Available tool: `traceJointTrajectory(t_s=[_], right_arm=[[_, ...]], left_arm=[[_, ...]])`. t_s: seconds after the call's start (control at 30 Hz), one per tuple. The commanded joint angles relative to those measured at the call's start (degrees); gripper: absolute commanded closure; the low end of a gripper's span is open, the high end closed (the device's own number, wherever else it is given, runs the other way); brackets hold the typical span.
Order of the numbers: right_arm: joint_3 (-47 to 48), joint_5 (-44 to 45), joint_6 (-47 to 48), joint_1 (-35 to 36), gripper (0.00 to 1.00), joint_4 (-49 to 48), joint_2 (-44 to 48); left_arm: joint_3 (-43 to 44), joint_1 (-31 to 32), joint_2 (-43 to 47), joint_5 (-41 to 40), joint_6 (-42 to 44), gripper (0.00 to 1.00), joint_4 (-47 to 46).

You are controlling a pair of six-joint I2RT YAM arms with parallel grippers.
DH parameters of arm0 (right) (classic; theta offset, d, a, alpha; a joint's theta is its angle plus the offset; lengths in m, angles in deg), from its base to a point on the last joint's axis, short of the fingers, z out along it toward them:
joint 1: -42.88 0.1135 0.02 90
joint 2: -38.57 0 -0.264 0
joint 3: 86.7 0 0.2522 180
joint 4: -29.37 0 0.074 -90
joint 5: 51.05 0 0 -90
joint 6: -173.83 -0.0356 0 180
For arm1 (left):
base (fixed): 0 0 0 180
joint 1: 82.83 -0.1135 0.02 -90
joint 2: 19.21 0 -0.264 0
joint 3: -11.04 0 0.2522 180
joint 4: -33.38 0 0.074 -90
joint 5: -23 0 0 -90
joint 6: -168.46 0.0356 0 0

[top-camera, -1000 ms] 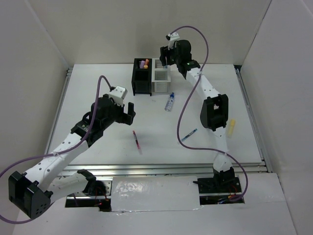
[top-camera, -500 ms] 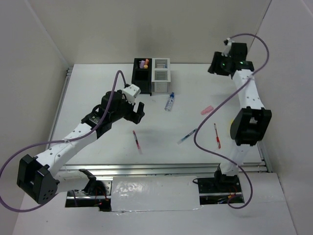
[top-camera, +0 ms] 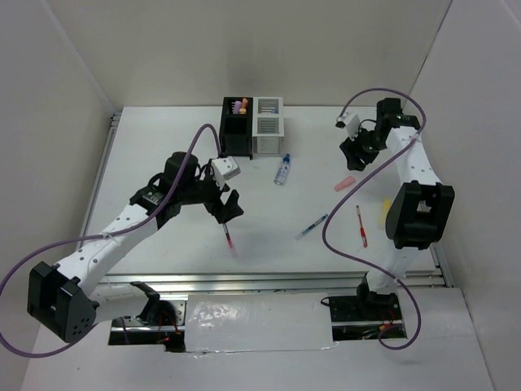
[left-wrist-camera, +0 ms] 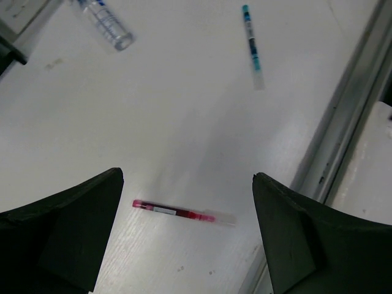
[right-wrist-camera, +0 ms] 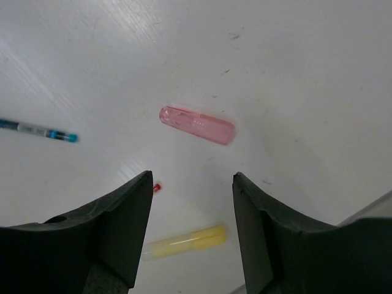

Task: Sort the stationery into containers
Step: Pick up the stationery from the center of the board.

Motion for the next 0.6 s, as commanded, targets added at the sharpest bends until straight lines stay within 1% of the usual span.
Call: traceJointTrajectory(t_s=[0.0, 0.1, 0.13, 0.2, 0.23, 0.27, 0.33, 0.37, 0.43, 0.53, 0.57], right_arm=[[6.94, -3.84, 18.29, 1.55, 0.40, 9.03, -3.94], [10.65, -1.90, 17.41, 3.66, 0.42, 10.77, -6.24], [11.36, 2.29, 17.06, 5.76, 0.42, 12.61, -7.81], [11.02, 6.96, 17.14, 8.41, 0.42, 13.94, -9.23], [10.06, 10.47, 17.58, 9.98, 0.43, 13.69, -9.06], [7.09, 11.98, 18.28, 10.26, 0.42, 12.81, -8.45], [4.17, 15.67, 21.00, 11.05, 0.43, 10.01, -7.13], [3.03, 19.52, 22.23, 11.84, 0.43, 9.64, -7.21], [4.15, 22.00, 22.59, 12.63, 0.42, 10.60, -8.61], [7.05, 28.85, 21.63, 14.21, 0.42, 11.04, -11.34], [7.14, 32.44, 21.62, 15.17, 0.42, 10.96, -11.87]], left_arm=[[1.58, -0.36, 2.07, 9.05, 2.82, 0.01, 0.41], [2.02, -0.63, 1.72, 9.57, 2.90, 0.02, 1.19], [2.20, -0.80, 1.80, 10.18, 3.25, 0.02, 1.72], [1.85, -0.89, 1.98, 10.98, 3.61, 0.02, 1.73], [1.67, -0.89, 2.15, 11.50, 3.78, 0.02, 1.73], [1.50, -0.98, 2.16, 11.68, 3.96, 0.02, 1.55], [1.14, -1.15, 1.98, 12.38, 4.22, 0.02, 1.37], [1.14, -1.15, 1.89, 12.65, 4.22, 0.02, 1.37], [0.97, -1.24, 1.45, 13.18, 4.40, 0.03, 1.11], [0.97, -1.42, 1.01, 13.88, 4.22, 0.03, 0.58], [0.79, -1.33, 1.10, 13.97, 4.22, 0.03, 0.06]])
